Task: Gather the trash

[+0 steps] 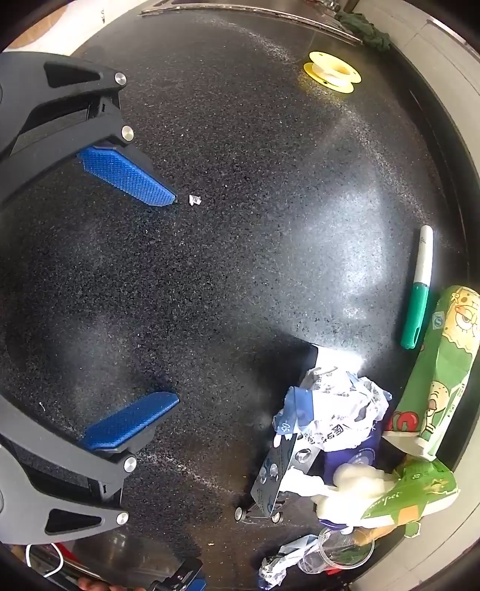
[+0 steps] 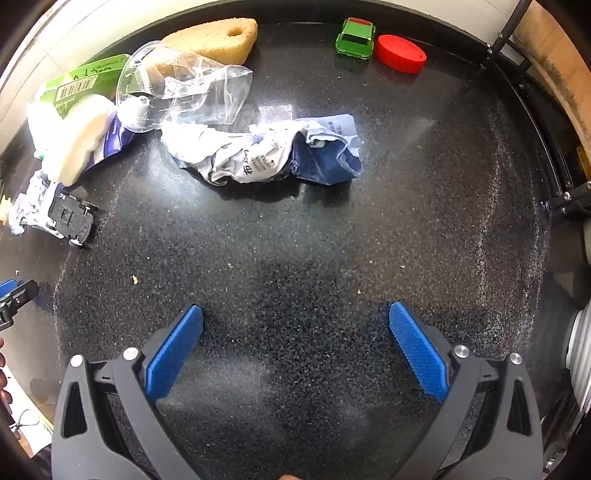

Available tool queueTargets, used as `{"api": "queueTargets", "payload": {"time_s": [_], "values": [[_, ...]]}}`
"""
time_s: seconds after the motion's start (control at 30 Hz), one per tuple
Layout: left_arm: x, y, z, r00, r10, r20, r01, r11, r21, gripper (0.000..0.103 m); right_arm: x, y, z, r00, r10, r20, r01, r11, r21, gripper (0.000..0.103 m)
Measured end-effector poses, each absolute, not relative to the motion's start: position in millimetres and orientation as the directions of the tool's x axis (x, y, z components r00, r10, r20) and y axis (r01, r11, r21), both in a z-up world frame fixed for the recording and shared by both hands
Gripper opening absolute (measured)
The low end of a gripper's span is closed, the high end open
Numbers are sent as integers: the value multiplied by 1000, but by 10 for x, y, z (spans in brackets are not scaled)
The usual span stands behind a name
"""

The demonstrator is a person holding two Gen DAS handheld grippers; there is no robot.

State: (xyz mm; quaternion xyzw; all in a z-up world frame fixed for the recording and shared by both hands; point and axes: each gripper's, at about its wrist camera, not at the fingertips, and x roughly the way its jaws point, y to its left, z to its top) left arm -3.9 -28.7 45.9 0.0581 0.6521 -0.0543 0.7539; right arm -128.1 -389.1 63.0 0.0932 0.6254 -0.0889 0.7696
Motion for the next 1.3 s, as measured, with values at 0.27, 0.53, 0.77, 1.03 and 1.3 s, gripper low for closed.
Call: {"api": "queueTargets", "payload": {"time_s": [0.27, 0.53, 0.77, 1.03, 1.3], "values": [[6, -287, 466, 157, -17, -987, 177, 984, 11, 98, -1236, -3920, 681, 209, -22, -978, 253, 967, 32, 98], [3, -269, 488, 155, -23, -988, 189, 982, 7, 98, -1242, -3904, 638, 210, -20, -978, 248, 968, 33, 98], [171, -86, 565, 119, -65, -991, 99, 994, -53, 97, -1258, -3982, 634, 185, -10, -983, 296, 954, 46, 97], [253, 302, 927, 203, -138, -969, 56, 990, -129, 97, -1238, -3969, 901, 189, -33, -981, 284, 958, 23, 97], [175, 592, 1123, 248, -148, -957, 30, 989, -145, 97, -1186, -3715, 1091, 196, 6, -980, 216, 975, 49, 97]]}}
